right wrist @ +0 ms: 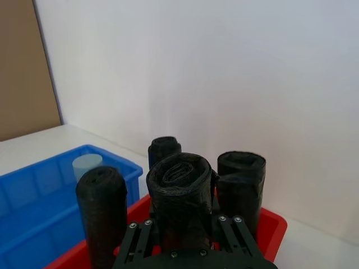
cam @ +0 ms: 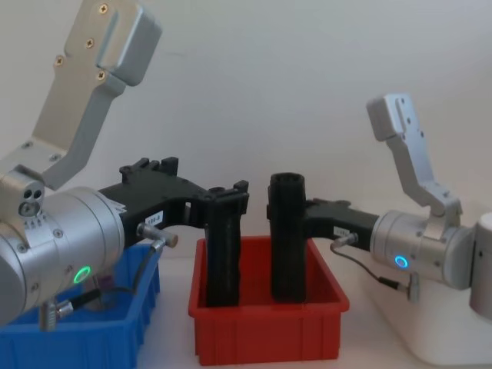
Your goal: Pick the cotton swabs from the blue box and place them into the white box.
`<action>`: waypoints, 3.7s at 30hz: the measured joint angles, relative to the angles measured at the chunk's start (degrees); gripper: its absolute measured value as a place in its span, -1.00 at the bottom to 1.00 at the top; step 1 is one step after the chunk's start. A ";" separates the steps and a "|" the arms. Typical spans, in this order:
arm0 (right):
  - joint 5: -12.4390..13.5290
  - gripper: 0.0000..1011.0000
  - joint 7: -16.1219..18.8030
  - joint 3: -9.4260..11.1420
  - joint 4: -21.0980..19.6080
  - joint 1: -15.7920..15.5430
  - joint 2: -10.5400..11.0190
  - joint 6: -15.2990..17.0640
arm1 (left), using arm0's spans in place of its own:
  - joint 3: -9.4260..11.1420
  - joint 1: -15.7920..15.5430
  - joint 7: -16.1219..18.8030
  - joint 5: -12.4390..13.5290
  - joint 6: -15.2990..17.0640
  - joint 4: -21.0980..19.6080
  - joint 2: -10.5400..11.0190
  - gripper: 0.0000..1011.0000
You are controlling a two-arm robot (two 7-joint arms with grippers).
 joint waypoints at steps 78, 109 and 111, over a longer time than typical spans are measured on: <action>1.61 -0.19 -35.05 8.12 -77.84 -40.28 13.45 42.84 | 0.00 0.00 0.00 0.00 0.00 0.00 0.00 0.98; 1.00 0.98 -33.31 8.36 -76.90 -41.35 13.68 41.15 | 0.00 0.00 0.00 0.00 0.00 0.00 0.00 0.98; 1.00 0.98 -33.19 8.38 -77.20 -41.43 13.69 40.88 | 0.00 0.00 0.00 0.00 0.00 0.00 0.00 0.98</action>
